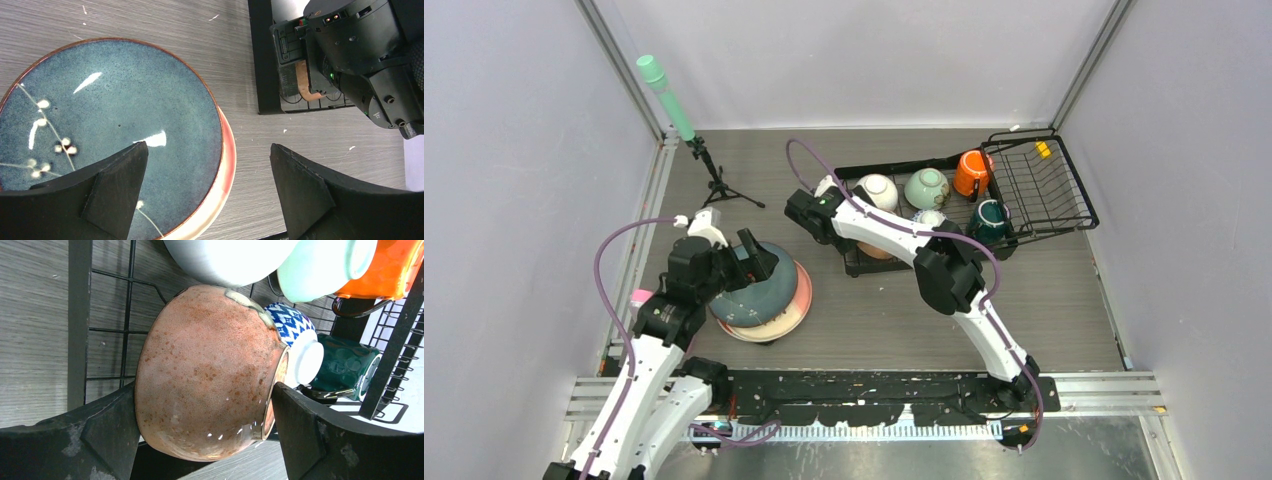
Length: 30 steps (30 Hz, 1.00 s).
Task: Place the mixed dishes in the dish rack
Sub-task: Turn the bowl upside down on the dish rack.
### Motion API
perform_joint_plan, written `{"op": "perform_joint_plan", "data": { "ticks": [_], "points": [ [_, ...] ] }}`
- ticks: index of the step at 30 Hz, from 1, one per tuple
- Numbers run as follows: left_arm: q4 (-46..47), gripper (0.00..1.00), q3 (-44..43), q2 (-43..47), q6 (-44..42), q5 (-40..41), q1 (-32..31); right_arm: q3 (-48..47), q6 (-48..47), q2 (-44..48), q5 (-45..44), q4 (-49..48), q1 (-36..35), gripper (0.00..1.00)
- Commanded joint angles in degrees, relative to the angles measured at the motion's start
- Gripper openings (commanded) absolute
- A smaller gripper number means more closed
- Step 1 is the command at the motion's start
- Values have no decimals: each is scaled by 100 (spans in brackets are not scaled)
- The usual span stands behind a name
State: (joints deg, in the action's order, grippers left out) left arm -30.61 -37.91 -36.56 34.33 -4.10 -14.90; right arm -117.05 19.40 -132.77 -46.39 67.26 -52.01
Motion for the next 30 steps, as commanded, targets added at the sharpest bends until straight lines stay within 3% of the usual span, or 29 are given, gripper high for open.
{"op": "perform_joint_plan", "data": {
  "ticks": [1,16,30],
  "points": [
    [98,95,-120,-13,28,-59,-5,211,522,-557,2387,-975,81,91],
    [176,95,-155,-162,15,-166,-5,350,91,-238,2847,-1364,77,96],
    [204,96,-155,-194,18,-197,-5,692,344,253,3213,-1939,77,97]
  ]
}}
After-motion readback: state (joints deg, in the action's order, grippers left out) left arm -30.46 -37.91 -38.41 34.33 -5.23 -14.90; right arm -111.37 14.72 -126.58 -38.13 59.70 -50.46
